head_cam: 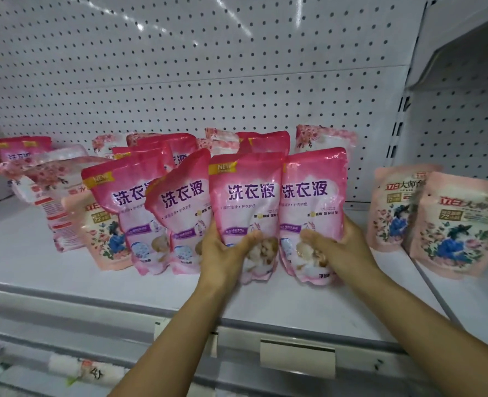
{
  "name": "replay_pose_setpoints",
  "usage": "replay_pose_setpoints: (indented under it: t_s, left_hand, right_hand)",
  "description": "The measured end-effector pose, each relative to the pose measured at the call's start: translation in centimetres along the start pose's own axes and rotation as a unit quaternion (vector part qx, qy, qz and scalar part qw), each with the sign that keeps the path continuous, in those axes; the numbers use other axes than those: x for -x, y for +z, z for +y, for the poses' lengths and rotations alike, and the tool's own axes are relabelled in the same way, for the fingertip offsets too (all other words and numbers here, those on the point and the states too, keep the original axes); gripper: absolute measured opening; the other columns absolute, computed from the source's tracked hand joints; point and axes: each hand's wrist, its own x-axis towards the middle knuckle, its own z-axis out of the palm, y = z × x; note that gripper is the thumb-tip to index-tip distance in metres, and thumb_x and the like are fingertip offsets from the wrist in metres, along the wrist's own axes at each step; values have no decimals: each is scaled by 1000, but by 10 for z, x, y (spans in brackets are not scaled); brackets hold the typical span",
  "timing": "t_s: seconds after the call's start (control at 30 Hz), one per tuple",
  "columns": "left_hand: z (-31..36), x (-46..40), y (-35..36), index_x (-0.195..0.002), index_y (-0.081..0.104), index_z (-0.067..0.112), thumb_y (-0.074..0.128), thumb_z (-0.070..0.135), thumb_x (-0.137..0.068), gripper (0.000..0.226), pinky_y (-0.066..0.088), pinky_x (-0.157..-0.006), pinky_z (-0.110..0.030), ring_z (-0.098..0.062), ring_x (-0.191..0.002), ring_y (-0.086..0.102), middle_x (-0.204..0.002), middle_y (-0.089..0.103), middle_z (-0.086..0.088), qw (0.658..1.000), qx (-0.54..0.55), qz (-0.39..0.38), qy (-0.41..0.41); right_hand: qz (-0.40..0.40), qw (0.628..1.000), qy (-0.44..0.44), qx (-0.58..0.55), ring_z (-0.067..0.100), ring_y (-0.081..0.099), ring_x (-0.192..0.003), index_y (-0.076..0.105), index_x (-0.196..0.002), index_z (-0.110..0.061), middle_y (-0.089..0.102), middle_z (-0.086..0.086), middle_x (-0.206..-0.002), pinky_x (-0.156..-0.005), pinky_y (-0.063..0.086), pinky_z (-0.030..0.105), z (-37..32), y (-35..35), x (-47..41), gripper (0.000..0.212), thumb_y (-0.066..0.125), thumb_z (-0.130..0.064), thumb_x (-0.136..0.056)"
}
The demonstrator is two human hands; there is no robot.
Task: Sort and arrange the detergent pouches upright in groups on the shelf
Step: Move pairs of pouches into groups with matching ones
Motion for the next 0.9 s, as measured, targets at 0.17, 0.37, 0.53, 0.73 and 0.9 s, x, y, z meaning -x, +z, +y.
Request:
replay_pose_setpoints:
  t_s: [0.17, 0.37, 0.53, 0.73, 0.9]
  left_hand:
    - [12, 32, 8, -121, 63, 11, 78, 8, -80, 44, 60, -75, -24, -12, -89, 75, -97, 78, 1, 997, -24, 42, 61]
    - [29, 89, 16, -119, 62, 14, 80, 6, -77, 47, 62, -80, -35, -19, -90, 75, -99, 78, -4, 991, -2, 105, 82]
    - [34, 146, 11, -126, 57, 17, 82, 5, -75, 58, 59, -86, -49, -25, -96, 74, -107, 76, -6, 984, -2, 155, 87]
    - [33, 207, -10, -124, 54, 21, 82, 4, -73, 61, 62, -77, -37, -20, -91, 75, -103, 76, 0, 967, -12, 235, 95]
    - [39, 240, -55, -127, 54, 20, 83, 6, -73, 63, 60, -79, -41, -23, -93, 74, -107, 75, -3, 951, -26, 294, 92]
  right_hand:
    - [-7, 997, 5, -72, 24, 75, -78, 67, -98, -25, 77, 4, -89, -66, 61, 38, -11, -13, 19, 29, 80, -14, -74]
    - [-73, 990, -11, -122, 24, 75, -83, 62, -115, -22, 77, 3, -98, -69, 60, 41, -34, -30, 56, 47, 79, -12, -72]
    - [-128, 983, -39, -126, 14, 75, -79, 60, -110, -29, 76, -10, -93, -59, 59, 27, -42, -39, 93, 46, 76, -4, -76]
    - [-179, 977, -40, -110, 14, 74, -80, 59, -113, -25, 76, -8, -95, -61, 60, 27, -38, -20, 127, 49, 80, -5, -73]
    - [-225, 966, -44, -117, 10, 74, -83, 56, -120, -23, 74, -9, -98, -66, 60, 26, -40, 27, 153, 56, 80, -5, -73]
